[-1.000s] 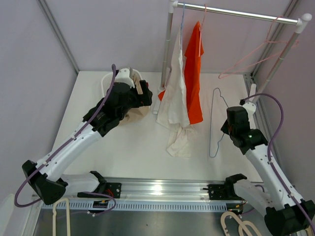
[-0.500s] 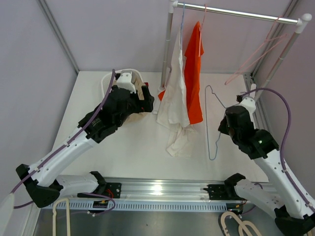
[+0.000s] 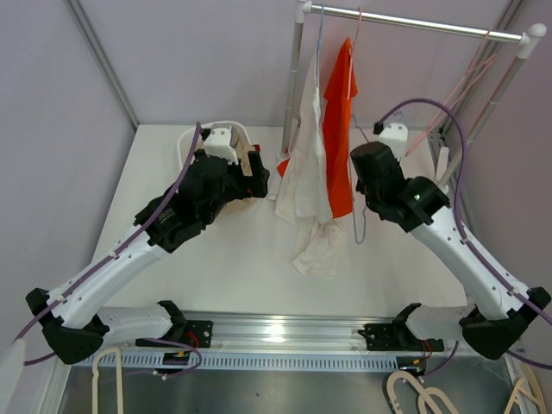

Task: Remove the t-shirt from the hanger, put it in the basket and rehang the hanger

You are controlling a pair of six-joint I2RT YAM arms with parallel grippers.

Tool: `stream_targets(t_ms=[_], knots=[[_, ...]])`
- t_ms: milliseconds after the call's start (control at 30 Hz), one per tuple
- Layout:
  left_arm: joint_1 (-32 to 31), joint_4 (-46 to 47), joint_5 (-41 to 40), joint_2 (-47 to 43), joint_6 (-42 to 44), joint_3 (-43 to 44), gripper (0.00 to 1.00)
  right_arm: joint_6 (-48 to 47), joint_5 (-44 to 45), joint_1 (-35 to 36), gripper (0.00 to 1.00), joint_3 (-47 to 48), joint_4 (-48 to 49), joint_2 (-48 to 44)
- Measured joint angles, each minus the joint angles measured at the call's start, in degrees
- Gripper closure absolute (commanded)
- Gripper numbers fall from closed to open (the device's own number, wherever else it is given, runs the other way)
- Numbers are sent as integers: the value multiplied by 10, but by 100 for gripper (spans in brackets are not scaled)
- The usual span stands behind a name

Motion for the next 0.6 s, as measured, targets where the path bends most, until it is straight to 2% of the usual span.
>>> stream_targets(t_ms=[333, 600], knots=[[-1, -2, -1, 7, 5, 1, 0, -99, 85, -37, 100, 315, 0, 221], [-1, -3, -3, 8, 12, 4, 1, -163, 143, -78, 100, 478, -3, 327]])
